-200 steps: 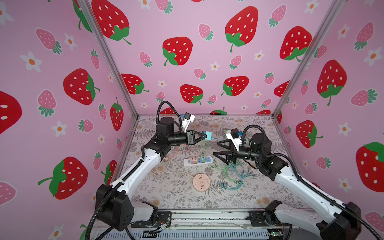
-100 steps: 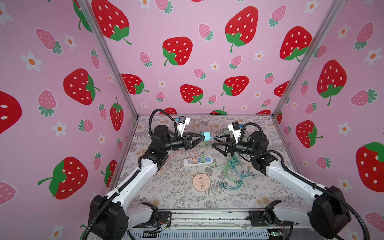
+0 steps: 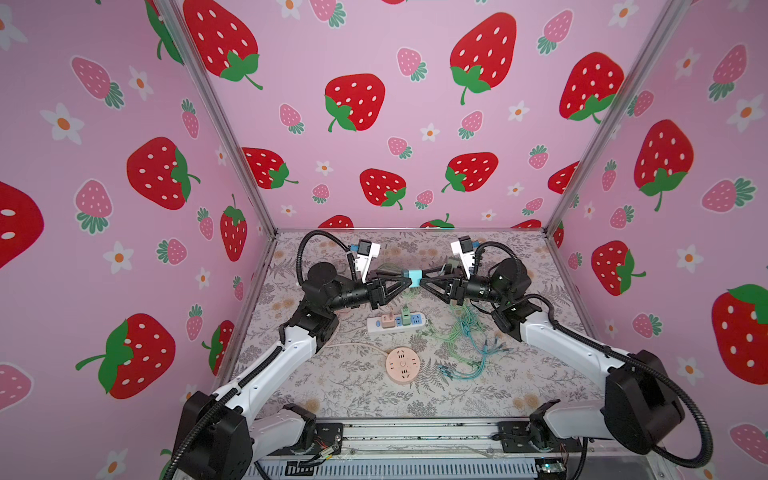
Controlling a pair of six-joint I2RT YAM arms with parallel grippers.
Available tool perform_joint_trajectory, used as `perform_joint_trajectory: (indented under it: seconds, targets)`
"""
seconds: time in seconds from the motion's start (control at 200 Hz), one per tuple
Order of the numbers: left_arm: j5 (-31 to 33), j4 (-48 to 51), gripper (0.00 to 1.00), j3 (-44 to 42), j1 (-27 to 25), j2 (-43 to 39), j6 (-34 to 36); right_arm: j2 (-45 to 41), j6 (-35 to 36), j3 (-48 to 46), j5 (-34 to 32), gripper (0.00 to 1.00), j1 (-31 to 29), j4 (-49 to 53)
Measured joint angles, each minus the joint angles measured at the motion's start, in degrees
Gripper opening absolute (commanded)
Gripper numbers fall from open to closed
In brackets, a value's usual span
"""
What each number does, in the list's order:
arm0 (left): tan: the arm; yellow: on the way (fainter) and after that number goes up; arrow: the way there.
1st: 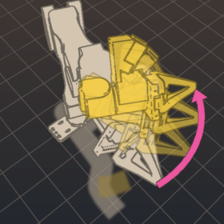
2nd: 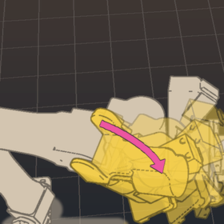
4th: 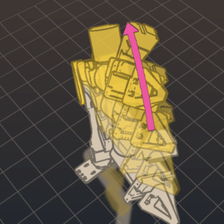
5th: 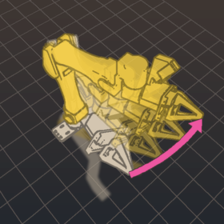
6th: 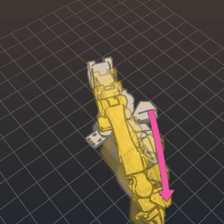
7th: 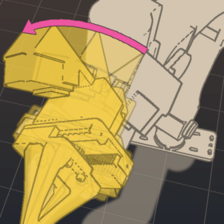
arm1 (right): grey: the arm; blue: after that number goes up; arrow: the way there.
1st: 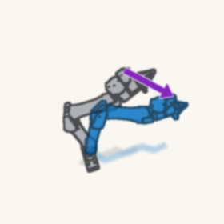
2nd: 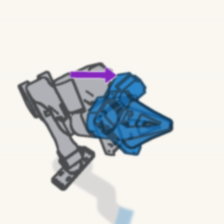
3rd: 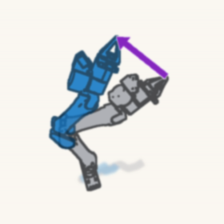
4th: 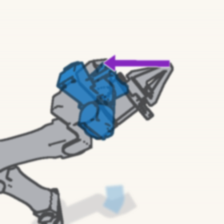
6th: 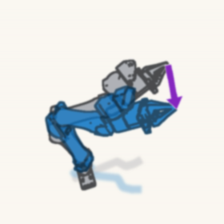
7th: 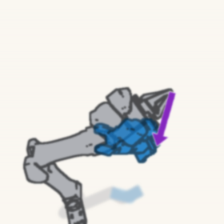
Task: Insert the plug
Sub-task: 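Grasp the teal charger with the left gripper while the right gripper holds it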
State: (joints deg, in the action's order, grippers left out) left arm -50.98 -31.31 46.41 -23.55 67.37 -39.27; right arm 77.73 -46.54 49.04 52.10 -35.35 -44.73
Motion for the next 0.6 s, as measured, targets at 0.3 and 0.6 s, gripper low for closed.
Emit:
perform_joint_trajectory:
  seconds: [0.3,0.6]
  targets:
    - [0.44,-3.32,0.0,-0.48,-1.14,0.66,0.0,1.05,-1.42,1.25,2.38,0.54,-0.7,-1.64]
    - [0.37,-4.15,0.18,-0.76,-1.33,1.07,0.26,2.43,-2.99,2.14,3.5,0.28,-1.09,-2.82]
